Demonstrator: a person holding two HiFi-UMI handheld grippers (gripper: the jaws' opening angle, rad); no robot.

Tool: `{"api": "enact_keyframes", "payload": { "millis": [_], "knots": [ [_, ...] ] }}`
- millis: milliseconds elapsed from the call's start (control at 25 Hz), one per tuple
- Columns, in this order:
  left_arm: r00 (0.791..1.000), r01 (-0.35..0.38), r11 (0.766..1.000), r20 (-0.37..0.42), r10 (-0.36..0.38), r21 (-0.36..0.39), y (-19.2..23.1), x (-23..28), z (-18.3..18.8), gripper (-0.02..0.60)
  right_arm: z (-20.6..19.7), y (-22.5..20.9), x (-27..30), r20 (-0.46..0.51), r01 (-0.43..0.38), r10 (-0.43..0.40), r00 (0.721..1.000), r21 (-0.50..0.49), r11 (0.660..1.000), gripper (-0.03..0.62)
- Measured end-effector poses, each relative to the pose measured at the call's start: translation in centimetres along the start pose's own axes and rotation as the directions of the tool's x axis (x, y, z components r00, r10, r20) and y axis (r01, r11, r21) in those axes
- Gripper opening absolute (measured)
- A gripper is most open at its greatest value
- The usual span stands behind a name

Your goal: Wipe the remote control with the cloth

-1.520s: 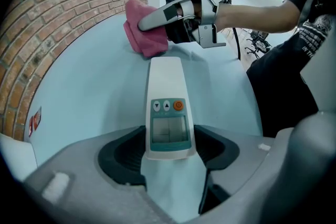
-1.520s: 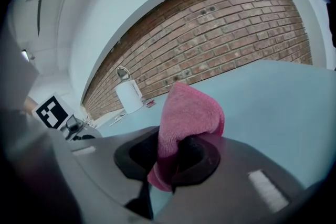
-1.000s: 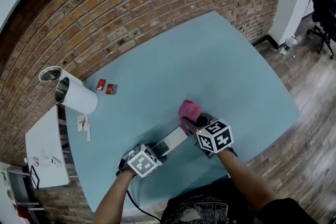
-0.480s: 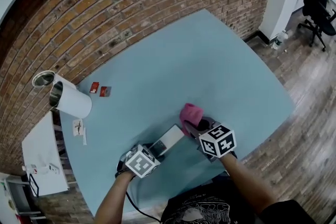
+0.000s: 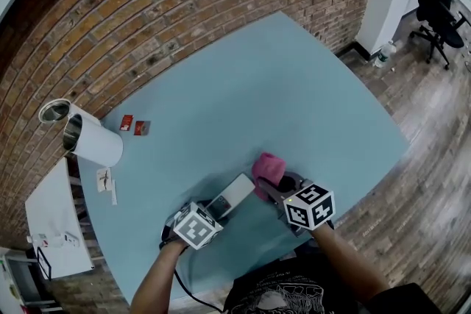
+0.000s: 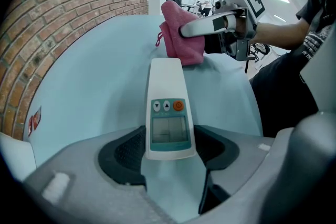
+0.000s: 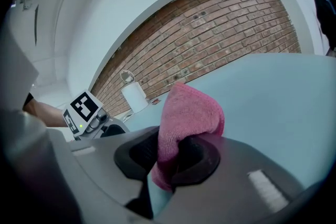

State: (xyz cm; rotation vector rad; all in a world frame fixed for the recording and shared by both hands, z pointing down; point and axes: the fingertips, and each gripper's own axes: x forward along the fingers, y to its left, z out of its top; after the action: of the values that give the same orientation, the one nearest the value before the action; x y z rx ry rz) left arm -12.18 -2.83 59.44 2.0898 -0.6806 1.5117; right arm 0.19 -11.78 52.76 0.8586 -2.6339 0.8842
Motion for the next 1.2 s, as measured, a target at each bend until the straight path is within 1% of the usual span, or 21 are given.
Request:
{"api": "enact_keyframes", "payload": {
  "millis": [280, 520, 760, 1200],
  "knots": [
    [1.0, 0.005, 1.0, 0.008, -0.005, -0.002, -0.1, 0.1, 0.2, 0.287, -0.7, 2.0, 0.4, -0.007, -0.032, 0.032, 0.999, 0.002, 0.999, 0.064],
    [1.0, 0.007, 1.0, 0.015, -0.007, -0.004, 0.0, -0.1, 0.2, 0.287, -1.4, 3.8, 0.9, -0.008, -0.035, 0.035, 0.999, -0.001, 0.999, 0.064],
    [1.0, 0.01, 1.0, 0.02, -0.01, 0.001, 0.0, 0.0, 0.1, 0.288, -2.3, 5.6, 1.5, -0.009, -0.034, 0.033, 0.999, -0.027, 0.999, 0.064],
    [1.0, 0.009, 1.0, 0.016, -0.009, -0.002, -0.2, -0.1, 0.3, 0.288, -3.5, 9.3, 2.7, -0.012, -0.059, 0.058, 0.998, -0.046, 0.997, 0.064]
  ]
}}
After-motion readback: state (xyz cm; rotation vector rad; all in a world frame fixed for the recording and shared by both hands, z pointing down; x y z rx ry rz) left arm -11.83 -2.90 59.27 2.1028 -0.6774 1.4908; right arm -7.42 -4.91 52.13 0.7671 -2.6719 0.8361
